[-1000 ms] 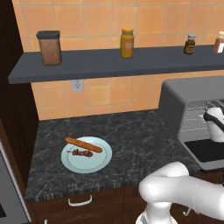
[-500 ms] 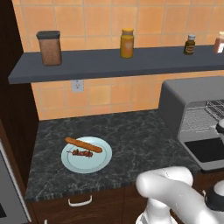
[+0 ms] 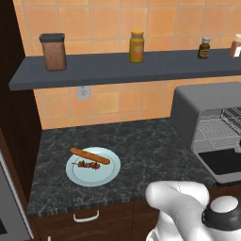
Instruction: Pick up the kebab skewer and baguette bread, and place them inside the toaster oven. Close the toaster oven door and start by setting the timer.
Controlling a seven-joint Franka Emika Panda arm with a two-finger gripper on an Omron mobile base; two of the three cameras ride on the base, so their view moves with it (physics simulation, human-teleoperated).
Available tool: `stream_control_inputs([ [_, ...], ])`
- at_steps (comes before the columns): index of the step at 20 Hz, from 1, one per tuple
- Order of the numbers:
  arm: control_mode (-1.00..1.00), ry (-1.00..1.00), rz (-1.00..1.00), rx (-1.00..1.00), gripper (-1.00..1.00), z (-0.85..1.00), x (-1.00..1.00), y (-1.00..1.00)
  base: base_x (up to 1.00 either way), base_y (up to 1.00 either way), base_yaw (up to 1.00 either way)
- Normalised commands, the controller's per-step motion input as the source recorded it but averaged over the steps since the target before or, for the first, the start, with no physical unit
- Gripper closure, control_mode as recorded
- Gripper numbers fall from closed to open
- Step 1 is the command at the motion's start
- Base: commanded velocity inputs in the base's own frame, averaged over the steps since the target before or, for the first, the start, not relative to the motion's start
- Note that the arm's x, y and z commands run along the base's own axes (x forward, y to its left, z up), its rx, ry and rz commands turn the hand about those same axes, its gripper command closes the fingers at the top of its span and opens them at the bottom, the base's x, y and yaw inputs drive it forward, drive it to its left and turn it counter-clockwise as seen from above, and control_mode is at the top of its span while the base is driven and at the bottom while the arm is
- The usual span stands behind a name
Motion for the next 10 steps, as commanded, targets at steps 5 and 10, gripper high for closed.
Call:
stream_control_inputs([
  [5,-1.00,0.02,0.00,-0.01,-1.00,0.32,-0.43,0.05,0.00,0.00,0.00],
  [10,-1.00,0.07,0.00,0.00,-1.00,0.81,-0.09,0.19,0.00,0.00,0.00],
])
